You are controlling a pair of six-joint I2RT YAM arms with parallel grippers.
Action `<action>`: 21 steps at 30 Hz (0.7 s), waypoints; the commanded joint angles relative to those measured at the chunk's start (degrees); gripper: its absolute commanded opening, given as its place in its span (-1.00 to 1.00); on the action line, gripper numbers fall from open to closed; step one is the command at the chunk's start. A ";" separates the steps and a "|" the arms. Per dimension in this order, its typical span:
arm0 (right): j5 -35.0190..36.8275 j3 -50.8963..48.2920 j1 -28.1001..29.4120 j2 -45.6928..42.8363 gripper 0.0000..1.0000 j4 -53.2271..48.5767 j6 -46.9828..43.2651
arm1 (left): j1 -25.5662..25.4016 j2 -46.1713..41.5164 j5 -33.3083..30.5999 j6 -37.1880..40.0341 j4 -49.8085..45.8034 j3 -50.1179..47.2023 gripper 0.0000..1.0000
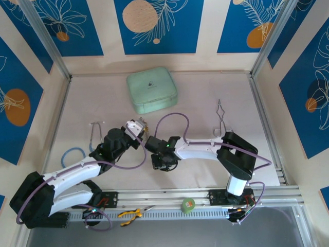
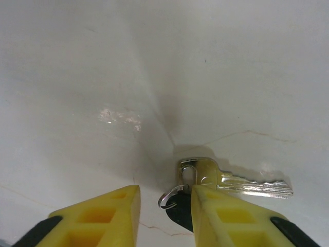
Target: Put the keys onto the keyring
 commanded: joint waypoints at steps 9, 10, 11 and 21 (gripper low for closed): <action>2.34 3.79 1.30 2.72 -0.49 -5.93 0.04 | -0.44 -1.19 0.21 0.50 1.42 -0.47 -1.00; 2.61 3.89 1.38 2.73 -0.51 -6.17 0.13 | -0.46 -1.19 0.21 0.52 1.41 -0.55 -1.00; 2.78 3.98 1.40 2.72 -0.52 -6.45 0.19 | -0.39 -1.18 0.21 0.60 1.41 -0.48 -1.00; 4.05 4.76 1.99 2.90 -0.75 -7.90 0.40 | -0.46 -1.26 0.21 1.31 1.14 -0.32 -1.00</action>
